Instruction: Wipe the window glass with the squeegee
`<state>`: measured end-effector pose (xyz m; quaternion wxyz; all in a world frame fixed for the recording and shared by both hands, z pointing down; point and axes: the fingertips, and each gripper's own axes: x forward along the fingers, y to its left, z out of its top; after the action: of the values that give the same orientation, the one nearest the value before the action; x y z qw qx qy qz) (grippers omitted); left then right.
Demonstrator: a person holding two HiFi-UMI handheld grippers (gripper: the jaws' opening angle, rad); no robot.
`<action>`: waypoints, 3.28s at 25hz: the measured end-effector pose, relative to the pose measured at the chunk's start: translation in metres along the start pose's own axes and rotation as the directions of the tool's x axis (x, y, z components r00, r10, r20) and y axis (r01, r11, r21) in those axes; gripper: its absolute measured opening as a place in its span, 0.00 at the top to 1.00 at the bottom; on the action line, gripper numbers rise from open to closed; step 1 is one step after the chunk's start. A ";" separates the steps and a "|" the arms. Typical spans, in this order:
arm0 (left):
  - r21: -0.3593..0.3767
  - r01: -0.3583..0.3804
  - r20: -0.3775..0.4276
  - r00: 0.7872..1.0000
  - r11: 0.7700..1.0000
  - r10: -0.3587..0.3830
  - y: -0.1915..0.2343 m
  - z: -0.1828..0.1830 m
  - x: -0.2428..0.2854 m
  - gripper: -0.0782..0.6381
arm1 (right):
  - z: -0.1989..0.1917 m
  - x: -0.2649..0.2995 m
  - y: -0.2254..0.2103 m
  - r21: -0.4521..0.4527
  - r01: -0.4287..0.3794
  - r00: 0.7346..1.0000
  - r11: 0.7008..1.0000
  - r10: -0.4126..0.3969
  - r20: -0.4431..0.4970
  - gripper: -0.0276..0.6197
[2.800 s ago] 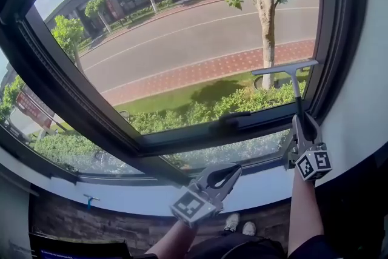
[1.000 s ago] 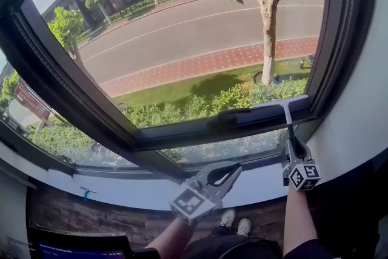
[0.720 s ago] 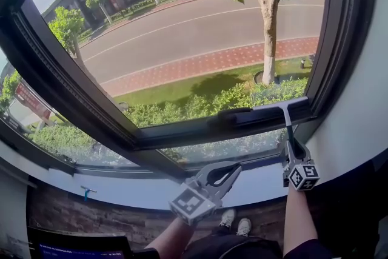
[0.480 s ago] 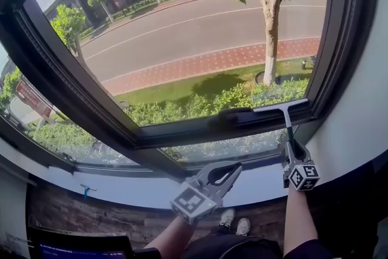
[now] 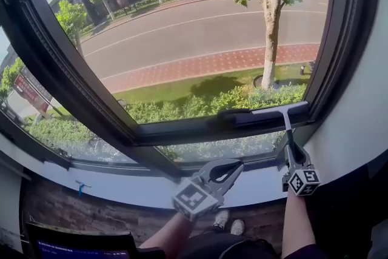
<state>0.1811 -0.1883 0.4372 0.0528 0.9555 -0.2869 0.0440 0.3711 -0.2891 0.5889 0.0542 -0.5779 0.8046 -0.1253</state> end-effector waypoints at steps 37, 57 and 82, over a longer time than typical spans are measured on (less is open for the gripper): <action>0.157 0.029 0.163 0.985 0.987 -0.055 0.043 0.047 -0.032 0.89 | 0.330 0.034 0.183 -0.169 -0.116 0.782 0.979 0.195 0.592 0.80; 0.235 -0.010 0.191 0.981 0.972 -0.036 0.076 0.077 -0.085 0.89 | 0.470 0.081 0.259 -0.234 -0.118 0.648 0.965 0.253 0.718 0.81; 0.224 -0.055 0.212 0.977 0.973 0.007 0.088 0.085 -0.095 0.89 | 0.492 0.097 0.251 -0.266 -0.082 0.631 0.961 0.256 0.732 0.81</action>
<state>0.0579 -0.2209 0.3487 -0.0887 0.9499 -0.2987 -0.0233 0.2233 -0.3740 0.0547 0.3373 -0.5007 0.7667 0.2184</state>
